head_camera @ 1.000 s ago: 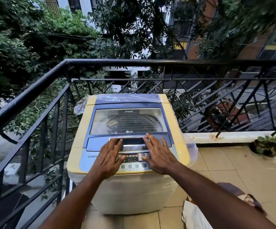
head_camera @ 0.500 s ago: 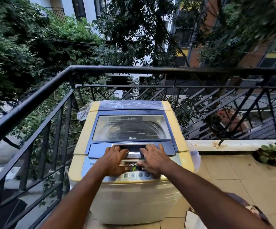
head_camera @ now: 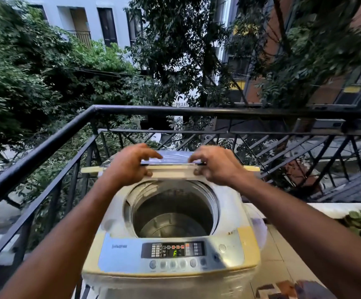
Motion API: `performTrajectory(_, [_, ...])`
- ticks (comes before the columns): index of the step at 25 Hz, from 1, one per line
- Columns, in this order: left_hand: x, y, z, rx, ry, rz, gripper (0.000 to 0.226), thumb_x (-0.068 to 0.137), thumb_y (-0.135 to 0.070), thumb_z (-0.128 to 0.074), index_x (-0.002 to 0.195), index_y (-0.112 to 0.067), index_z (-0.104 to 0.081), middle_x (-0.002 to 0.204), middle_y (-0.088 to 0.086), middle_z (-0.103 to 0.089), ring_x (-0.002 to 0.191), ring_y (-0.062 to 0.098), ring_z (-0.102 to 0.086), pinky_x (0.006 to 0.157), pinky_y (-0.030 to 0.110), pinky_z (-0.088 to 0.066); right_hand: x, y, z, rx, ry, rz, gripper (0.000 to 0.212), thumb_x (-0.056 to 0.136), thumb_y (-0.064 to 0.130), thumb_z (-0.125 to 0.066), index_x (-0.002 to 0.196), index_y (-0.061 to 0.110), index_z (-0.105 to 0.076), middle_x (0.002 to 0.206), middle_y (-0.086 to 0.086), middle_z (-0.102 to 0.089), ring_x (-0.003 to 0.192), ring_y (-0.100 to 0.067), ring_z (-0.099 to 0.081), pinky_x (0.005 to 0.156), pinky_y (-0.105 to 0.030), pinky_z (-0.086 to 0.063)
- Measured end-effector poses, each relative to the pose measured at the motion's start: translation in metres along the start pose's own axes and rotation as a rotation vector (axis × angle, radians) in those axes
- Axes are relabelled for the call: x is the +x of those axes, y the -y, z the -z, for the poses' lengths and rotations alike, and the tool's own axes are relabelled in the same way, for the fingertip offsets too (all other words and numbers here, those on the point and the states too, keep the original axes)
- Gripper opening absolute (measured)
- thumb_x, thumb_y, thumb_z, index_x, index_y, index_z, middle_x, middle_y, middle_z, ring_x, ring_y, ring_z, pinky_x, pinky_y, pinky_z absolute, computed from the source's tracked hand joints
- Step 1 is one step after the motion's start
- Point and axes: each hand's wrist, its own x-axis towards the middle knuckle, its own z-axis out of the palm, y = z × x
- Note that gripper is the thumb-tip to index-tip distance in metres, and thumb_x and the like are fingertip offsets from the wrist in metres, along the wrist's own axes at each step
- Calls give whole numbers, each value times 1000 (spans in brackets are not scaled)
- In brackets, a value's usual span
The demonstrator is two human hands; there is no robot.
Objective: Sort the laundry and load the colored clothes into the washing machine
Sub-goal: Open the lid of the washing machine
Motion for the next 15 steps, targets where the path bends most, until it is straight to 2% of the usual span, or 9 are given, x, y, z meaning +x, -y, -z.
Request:
performTrajectory(2, [22,5,11,35,-227,3,33,67,-25,-88,96,-33,-75,99,-10,-68,82,10,-63,71,28,-54,23,-10,16,20,-162,-53,31,79,41,-83,109,37,-75,102,10,-73,88,-13,-68,69,-23,-45])
performTrajectory(4, [42,11,17,50,-437,41,22,65,-28,-89,84,-24,-79,86,-4,-71,74,17,-63,63,30,-52,44,-19,23,-10,-296,-104,25,79,42,-83,102,33,-78,95,8,-73,82,-15,-67,63,-22,-42])
performTrajectory(7, [71,21,18,124,-580,109,18,68,-31,-86,79,-18,-80,80,0,-72,75,23,-63,63,27,-45,75,-30,25,-33,-422,-190,27,78,47,-81,95,26,-78,89,6,-73,77,-14,-64,60,-22,-41])
performTrajectory(11, [102,27,20,211,-537,87,16,84,-31,-70,86,-17,-78,86,3,-69,77,31,-66,64,36,-54,112,-38,17,-70,-491,-265,21,89,39,-74,100,22,-78,87,3,-75,67,-8,-55,55,-20,-41])
performTrajectory(13, [115,33,21,268,-408,108,29,87,-40,-59,101,-18,-74,101,4,-66,84,31,-66,73,42,-57,126,-45,9,-128,-473,-255,14,97,23,-67,107,20,-76,91,1,-74,66,-9,-53,53,-19,-38])
performTrajectory(14, [121,37,21,270,-323,116,38,88,-44,-58,111,-17,-71,114,5,-64,92,31,-66,80,45,-57,133,-49,5,-139,-444,-239,18,98,17,-64,112,19,-74,96,-1,-72,70,-11,-54,54,-19,-39])
performTrajectory(15, [126,41,21,244,-230,131,47,89,-46,-58,123,-15,-65,127,7,-60,103,31,-63,89,47,-55,139,-53,1,-144,-384,-220,24,98,17,-62,121,19,-69,107,-3,-69,80,-14,-58,64,-22,-47])
